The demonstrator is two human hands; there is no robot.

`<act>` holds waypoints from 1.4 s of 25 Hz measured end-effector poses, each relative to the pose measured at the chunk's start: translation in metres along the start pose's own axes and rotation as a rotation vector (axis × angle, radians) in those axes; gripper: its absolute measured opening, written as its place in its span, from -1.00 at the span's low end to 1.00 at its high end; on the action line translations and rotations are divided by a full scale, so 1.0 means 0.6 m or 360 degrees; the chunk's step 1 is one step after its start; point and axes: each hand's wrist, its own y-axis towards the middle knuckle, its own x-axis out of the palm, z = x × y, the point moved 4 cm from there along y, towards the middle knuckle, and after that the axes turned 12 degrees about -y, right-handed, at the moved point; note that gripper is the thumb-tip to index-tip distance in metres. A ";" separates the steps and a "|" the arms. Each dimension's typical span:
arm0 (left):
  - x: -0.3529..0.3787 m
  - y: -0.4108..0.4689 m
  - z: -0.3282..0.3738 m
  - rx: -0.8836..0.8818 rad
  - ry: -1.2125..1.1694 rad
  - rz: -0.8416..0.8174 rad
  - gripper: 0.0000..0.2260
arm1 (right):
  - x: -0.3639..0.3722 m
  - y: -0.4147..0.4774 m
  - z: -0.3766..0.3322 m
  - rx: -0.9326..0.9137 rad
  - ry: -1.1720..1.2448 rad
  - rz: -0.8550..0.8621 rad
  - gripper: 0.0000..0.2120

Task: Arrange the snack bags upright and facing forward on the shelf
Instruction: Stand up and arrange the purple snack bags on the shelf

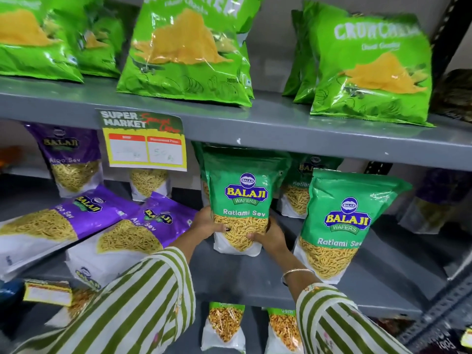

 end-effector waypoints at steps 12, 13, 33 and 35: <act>-0.387 -0.077 -0.091 -0.0438 0.1017 0.0261 -0.56 | 0.208 -0.113 -0.095 0.0856 -0.0229 -0.0835 -0.62; -0.401 -0.083 -0.105 -0.0516 0.0904 0.0161 -0.60 | 0.253 -0.131 -0.117 0.0877 -0.0116 -0.0910 -0.52; -0.338 -0.163 -0.112 -0.0388 -0.0396 -0.0087 -0.53 | 0.257 -0.197 -0.210 0.0204 0.0181 -0.0362 -0.58; -0.340 -0.167 -0.108 -0.0272 -0.0358 0.0051 -0.47 | 0.257 -0.192 -0.212 0.0096 0.0158 -0.0285 -0.41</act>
